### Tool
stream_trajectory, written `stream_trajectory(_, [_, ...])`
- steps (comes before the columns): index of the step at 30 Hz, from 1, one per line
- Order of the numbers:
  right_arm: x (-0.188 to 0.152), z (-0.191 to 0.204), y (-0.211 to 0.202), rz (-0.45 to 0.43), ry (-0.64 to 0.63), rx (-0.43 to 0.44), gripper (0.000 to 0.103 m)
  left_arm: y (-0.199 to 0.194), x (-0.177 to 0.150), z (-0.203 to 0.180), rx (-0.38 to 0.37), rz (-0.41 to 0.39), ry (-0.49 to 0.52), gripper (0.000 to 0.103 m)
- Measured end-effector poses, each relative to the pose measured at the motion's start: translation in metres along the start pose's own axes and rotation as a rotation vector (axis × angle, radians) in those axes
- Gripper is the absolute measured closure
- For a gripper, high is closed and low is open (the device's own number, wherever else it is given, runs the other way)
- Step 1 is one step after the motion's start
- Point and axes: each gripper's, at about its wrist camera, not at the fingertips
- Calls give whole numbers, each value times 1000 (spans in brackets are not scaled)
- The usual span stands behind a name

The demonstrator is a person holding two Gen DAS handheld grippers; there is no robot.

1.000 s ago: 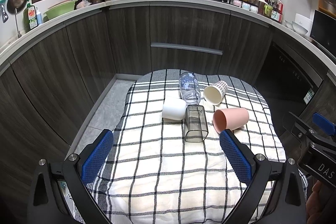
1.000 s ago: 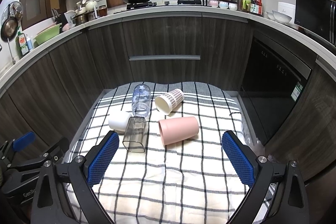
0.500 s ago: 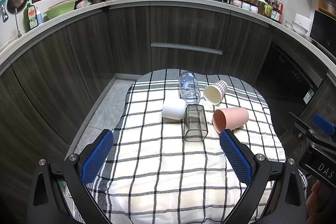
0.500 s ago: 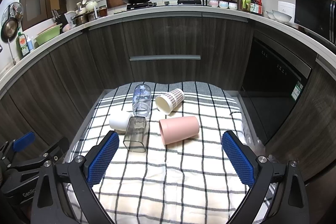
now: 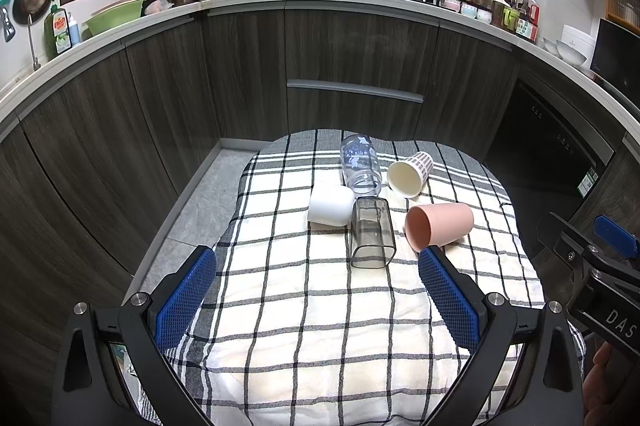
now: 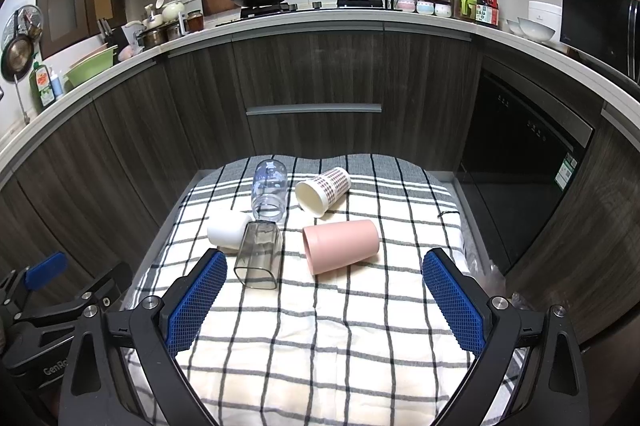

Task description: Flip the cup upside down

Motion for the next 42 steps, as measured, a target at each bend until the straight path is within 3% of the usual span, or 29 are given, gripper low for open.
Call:
stream_trajectory(15, [-2, 0, 1, 4, 0, 0, 4, 2, -4, 0, 1, 11, -1, 0])
stream_trajectory(24, [2, 2, 17, 30, -5, 10, 4, 23, 2, 5, 21, 33, -8, 0])
stream_trajectory(34, [20, 17, 85, 128, -30, 38, 4, 62, 5, 20, 45, 70, -38, 0])
stream_trajectory(42, [18, 52, 161, 270, -57, 57, 4, 91, -3, 45, 76, 112, -69, 0])
Point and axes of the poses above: each gripper's, at about its wrist camera, not at the fingertips, and y roughly the way its jaws point, z to its left, x to its top, and after that the axes turned 7 degrees about y, right-handed
